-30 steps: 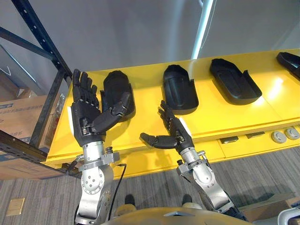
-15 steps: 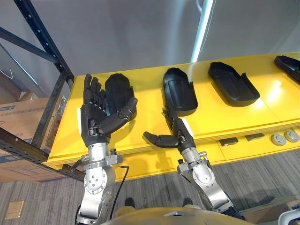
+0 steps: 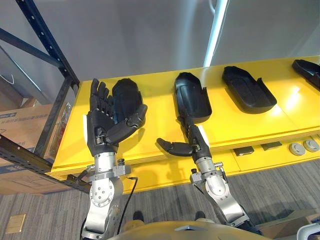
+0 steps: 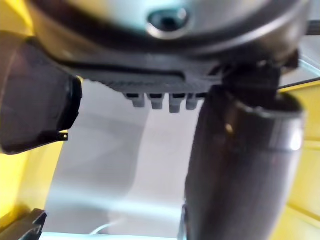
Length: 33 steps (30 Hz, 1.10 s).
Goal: Walk over and take three plastic housings, then place them on the shelf
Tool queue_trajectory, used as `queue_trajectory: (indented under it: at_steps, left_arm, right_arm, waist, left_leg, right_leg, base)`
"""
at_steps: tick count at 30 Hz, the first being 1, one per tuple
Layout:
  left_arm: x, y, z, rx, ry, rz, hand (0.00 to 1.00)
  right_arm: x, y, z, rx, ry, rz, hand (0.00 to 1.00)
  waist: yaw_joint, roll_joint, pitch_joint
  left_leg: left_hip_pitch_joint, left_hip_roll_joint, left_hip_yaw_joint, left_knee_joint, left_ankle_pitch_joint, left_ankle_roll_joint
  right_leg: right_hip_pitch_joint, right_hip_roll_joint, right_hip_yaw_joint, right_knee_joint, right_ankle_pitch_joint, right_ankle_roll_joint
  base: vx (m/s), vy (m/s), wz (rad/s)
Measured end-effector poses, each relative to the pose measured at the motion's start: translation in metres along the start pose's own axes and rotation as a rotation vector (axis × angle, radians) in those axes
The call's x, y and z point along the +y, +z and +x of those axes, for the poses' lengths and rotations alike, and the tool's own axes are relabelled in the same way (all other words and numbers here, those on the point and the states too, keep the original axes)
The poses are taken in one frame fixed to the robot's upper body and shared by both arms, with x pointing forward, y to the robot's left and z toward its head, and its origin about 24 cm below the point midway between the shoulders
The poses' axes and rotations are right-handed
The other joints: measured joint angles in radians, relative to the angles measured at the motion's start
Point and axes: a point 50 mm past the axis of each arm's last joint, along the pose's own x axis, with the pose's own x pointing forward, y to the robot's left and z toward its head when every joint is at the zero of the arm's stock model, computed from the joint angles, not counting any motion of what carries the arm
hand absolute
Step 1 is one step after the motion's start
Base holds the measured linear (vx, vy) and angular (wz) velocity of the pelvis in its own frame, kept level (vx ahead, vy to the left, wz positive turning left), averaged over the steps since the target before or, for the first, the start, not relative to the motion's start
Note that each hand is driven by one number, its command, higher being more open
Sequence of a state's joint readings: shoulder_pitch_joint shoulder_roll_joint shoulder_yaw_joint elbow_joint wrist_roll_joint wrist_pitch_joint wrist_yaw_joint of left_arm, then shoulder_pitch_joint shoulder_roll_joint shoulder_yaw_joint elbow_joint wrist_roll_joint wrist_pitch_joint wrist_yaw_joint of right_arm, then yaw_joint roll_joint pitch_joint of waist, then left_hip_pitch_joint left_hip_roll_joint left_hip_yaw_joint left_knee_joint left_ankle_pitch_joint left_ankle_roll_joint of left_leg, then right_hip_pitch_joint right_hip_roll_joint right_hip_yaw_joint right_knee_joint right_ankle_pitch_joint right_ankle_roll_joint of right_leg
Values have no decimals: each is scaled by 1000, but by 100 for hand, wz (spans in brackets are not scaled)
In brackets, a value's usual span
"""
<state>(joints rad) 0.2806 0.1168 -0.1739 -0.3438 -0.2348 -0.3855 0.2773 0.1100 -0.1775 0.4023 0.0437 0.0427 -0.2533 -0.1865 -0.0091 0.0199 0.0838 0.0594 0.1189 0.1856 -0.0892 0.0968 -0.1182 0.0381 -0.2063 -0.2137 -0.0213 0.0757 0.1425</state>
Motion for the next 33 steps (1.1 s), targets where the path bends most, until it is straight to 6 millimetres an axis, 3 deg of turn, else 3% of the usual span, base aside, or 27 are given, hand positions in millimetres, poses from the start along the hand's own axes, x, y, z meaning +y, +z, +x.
queue_trajectory:
  at_steps: [33]
  left_arm:
    - [-5, -3, -1, 29, -42, -2, 100]
  right_arm:
    - [-2, -2, 0, -3, -55, -5, 100]
  waist:
    - [-2, 0, -4]
  left_leg:
    - [1, 0, 1, 0, 0, 0]
  right_leg:
    - [1, 0, 0, 0, 1, 1]
  base:
    - [0, 0, 0]
